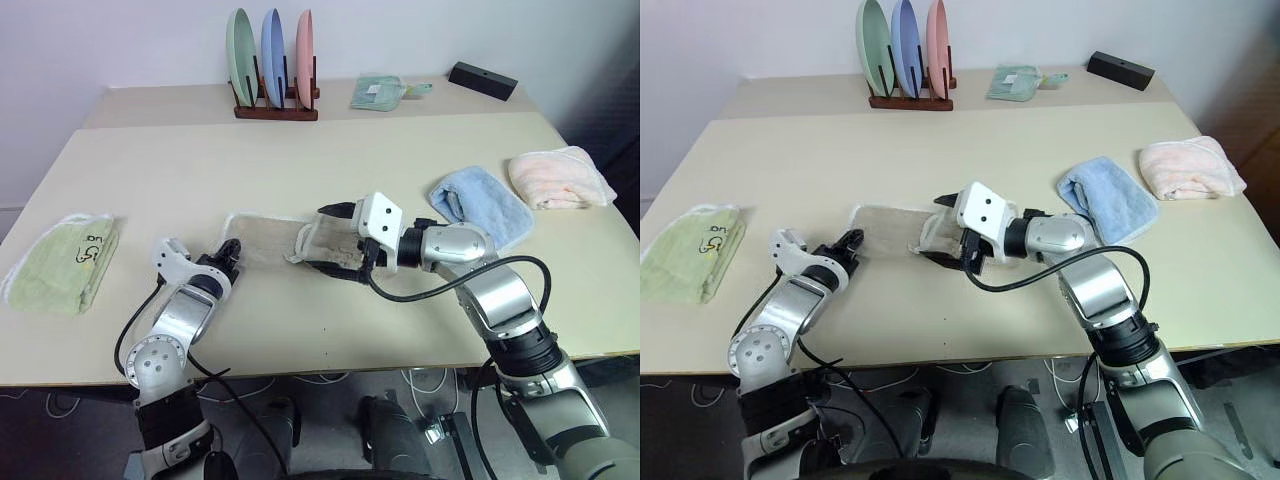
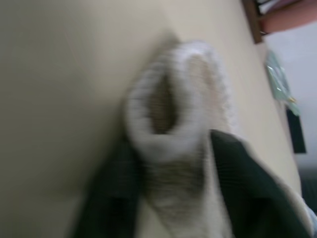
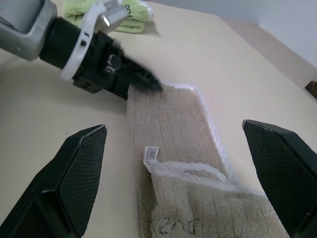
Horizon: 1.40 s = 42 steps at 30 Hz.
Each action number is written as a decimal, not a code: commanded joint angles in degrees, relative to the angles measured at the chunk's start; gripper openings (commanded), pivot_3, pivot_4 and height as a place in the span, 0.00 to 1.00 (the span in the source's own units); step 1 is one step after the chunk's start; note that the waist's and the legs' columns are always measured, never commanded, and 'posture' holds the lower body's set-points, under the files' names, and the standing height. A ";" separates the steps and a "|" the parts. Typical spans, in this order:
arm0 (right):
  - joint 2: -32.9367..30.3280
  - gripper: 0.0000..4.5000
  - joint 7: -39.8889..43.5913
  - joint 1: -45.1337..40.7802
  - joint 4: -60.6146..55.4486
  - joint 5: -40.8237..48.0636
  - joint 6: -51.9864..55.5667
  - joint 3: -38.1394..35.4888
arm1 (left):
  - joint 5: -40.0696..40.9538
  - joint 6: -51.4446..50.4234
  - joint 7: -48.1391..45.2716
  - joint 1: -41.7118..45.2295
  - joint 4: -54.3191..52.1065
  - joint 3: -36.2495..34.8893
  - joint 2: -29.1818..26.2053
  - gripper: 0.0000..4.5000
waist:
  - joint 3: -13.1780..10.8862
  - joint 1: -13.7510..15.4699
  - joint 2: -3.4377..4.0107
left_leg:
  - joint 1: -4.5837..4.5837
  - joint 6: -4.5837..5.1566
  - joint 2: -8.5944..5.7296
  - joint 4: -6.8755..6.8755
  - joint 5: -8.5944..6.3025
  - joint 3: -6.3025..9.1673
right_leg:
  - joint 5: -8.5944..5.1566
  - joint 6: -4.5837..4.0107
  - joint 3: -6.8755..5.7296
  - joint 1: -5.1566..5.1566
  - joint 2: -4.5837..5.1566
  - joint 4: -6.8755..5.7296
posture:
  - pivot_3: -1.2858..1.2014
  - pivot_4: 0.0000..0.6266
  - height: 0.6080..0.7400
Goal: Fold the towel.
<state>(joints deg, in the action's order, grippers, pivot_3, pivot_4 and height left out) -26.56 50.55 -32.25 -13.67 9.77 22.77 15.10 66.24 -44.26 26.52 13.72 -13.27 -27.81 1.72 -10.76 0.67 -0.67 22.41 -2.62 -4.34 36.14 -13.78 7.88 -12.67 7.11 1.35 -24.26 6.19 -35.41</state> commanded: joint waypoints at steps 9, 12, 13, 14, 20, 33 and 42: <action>-1.76 1.00 -2.24 2.83 -5.41 0.08 2.46 -1.55 | -1.93 7.93 -14.01 1.16 -6.86 -4.46 -17.37 0.01 | -0.07 -0.39 -0.11 | 0.02 -0.04 0.15 -0.05 -0.02 0.01 | 0.04 -0.08 0.00 -0.06 -0.20 0.06 | 0.52 0.24 1.00; -2.81 1.00 -3.77 3.14 -3.37 -1.83 2.74 -1.25 | -4.80 7.01 -20.79 0.49 -7.13 -2.38 -25.70 0.01 | -0.05 -0.43 -0.08 | 0.02 -0.07 0.17 -0.07 -0.03 -0.01 | 0.04 -0.09 0.03 -0.08 -0.23 0.07 | 0.52 0.24 1.00; -3.01 1.00 -4.34 3.09 -2.60 -2.48 2.81 -1.10 | -5.99 6.69 -22.71 0.34 -7.22 -1.26 -27.78 0.01 | -0.05 -0.36 -0.09 | 0.01 -0.07 0.17 -0.07 -0.04 -0.04 | 0.04 -0.10 0.06 -0.07 -0.23 0.08 | 0.52 0.24 1.00; -2.94 1.00 -5.06 2.87 -1.64 -2.92 3.15 -1.21 | -8.05 6.36 -25.49 0.92 -7.72 1.24 -30.40 0.01 | -0.05 -0.15 -0.09 | 0.01 -0.08 0.17 -0.07 -0.03 -0.04 | 0.04 -0.11 0.06 -0.07 -0.23 0.09 | 0.52 0.24 1.00; -1.59 1.00 -7.44 1.83 0.74 -2.83 4.71 -1.97 | -16.70 5.88 -37.93 5.76 -12.35 18.15 -35.24 0.01 | -0.07 -0.06 -0.13 | 0.05 -0.10 0.16 -0.04 -0.02 -0.02 | 0.05 -0.15 0.05 -0.02 -0.23 0.16 | 0.52 0.24 1.00; -1.82 1.00 -9.78 3.70 -0.78 -3.44 6.12 -1.68 | -40.83 10.49 -52.96 4.00 -8.07 36.34 -40.63 0.01 | -0.09 -1.49 -0.09 | 0.04 -0.08 0.25 -0.22 -0.03 -0.04 | 0.06 -0.12 0.08 -0.17 -0.29 0.13 | 0.52 0.24 1.00; -0.91 1.00 -10.10 3.98 -0.93 -3.45 6.24 -0.79 | -43.48 10.81 -56.06 0.73 -5.73 32.58 -40.28 0.13 | -0.09 -1.45 -0.09 | 0.05 -0.08 0.25 -0.21 -0.03 -0.02 | 0.07 -0.12 0.08 -0.17 -0.29 0.12 | 0.52 0.24 1.00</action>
<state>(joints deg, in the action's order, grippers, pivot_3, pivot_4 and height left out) -28.00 40.73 -27.79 -12.23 6.33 29.52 14.71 22.60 -34.11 -29.36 14.27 -18.46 7.08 -38.98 -10.85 -0.79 -0.75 22.46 -2.70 -4.09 35.94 -13.81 7.86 -12.60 6.99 1.42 -24.43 5.90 -35.29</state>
